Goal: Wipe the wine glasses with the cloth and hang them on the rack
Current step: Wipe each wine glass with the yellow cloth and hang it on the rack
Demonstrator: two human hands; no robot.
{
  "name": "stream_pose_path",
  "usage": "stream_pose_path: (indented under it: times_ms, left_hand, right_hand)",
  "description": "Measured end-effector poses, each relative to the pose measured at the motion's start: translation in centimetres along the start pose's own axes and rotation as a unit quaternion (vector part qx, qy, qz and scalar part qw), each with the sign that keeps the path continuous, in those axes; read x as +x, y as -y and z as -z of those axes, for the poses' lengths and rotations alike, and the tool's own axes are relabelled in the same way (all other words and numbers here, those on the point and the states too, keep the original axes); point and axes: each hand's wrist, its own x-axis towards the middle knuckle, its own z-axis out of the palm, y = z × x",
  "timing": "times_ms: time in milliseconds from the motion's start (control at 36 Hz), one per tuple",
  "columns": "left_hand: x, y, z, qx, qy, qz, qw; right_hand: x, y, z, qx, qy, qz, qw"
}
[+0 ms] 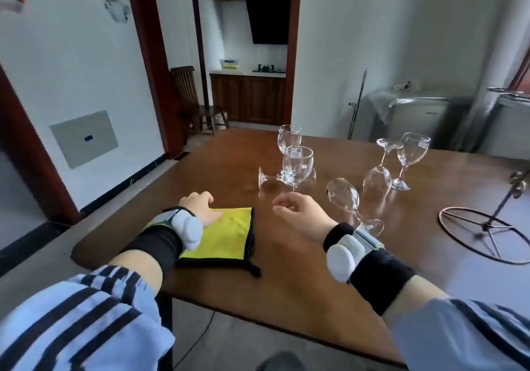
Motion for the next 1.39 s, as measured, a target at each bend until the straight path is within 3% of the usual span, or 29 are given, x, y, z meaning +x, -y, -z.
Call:
stream_pose_path:
  times_ms: [139, 278, 500, 667, 833, 972, 1195, 1278, 1389]
  left_hand:
    - [0.4, 1.3, -0.2, 0.015, 0.011, 0.029, 0.999]
    - [1.0, 1.7, 0.1, -0.041, 0.021, 0.034, 0.998]
    - [0.9, 2.1, 0.7, -0.046, 0.041, 0.047, 0.997]
    - [0.6, 2.5, 0.9, -0.187, 0.035, -0.009, 0.982]
    - [-1.2, 1.1, 2.5, -0.37, 0.067, -0.085, 0.923]
    - [-3.3, -1.8, 5.4, -0.426, 0.121, -0.164, 0.881]
    - [-5.8, -6.8, 8.9, -0.49, 0.176, -0.232, 0.822]
    - [-6.5, -8.5, 9.0, -0.507, 0.162, -0.237, 0.813]
    - [-7.1, -11.0, 8.4, -0.494, 0.102, -0.247, 0.828]
  right_hand:
    - [1.9, -0.1, -2.5, -0.03, 0.048, -0.033, 0.998]
    - [2.9, -0.1, -3.6, -0.03, 0.06, -0.054, 0.996]
    - [3.5, -0.1, -4.6, -0.016, 0.074, -0.063, 0.995]
    - [3.7, 0.0, -4.8, 0.001, 0.076, -0.078, 0.994]
    - [3.3, 0.2, -4.7, 0.076, 0.082, -0.098, 0.989]
    - [2.9, 0.2, -3.8, 0.24, 0.104, -0.11, 0.959]
    - [-0.5, 1.4, 0.1, 0.468, 0.216, -0.073, 0.854]
    - [-2.0, 2.2, 1.9, 0.494, 0.195, -0.089, 0.843]
    - [-4.3, 2.8, 4.4, 0.524, 0.165, -0.096, 0.83]
